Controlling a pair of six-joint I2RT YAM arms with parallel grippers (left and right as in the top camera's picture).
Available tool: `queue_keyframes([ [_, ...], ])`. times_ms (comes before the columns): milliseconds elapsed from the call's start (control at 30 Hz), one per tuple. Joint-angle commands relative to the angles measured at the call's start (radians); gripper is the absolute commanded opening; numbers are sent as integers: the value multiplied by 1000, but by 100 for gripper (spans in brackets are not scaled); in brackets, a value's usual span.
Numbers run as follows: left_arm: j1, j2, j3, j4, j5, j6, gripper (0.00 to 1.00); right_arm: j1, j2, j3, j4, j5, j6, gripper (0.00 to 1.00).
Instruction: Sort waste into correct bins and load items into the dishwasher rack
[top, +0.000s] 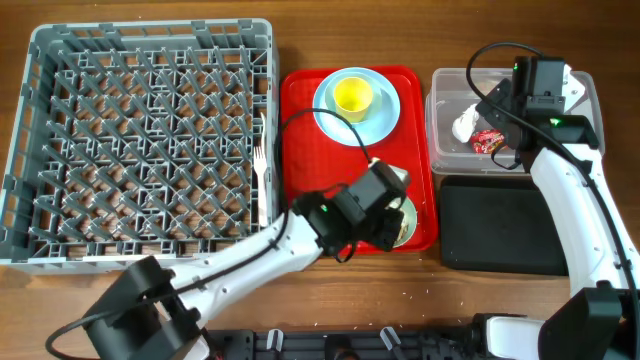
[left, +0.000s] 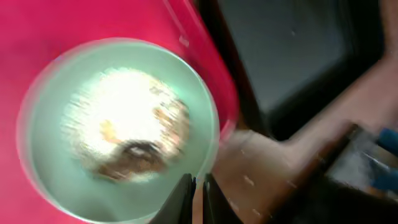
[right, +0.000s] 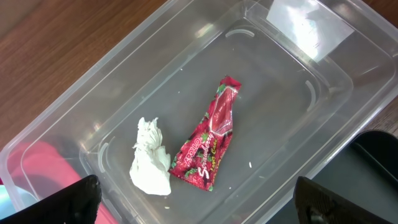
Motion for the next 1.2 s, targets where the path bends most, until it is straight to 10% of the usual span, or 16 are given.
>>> queue_keyframes([
  [0, -45, 15, 0, 16, -263, -3, 4, 0, 13, 2, 3, -2, -13, 100],
  [800, -16, 115, 3, -127, -874, 5, 8, 0, 13, 2, 3, -2, -13, 100],
  [900, -19, -22, 4, -119, -764, 5, 23, 0, 13, 2, 3, -2, -13, 100],
  [1033, -19, -91, 4, -97, -253, 5, 31, 0, 13, 2, 3, -2, -13, 100],
  [1167, -50, -7, 3, -74, -206, 6, 41, 0, 13, 2, 3, -2, -13, 100],
])
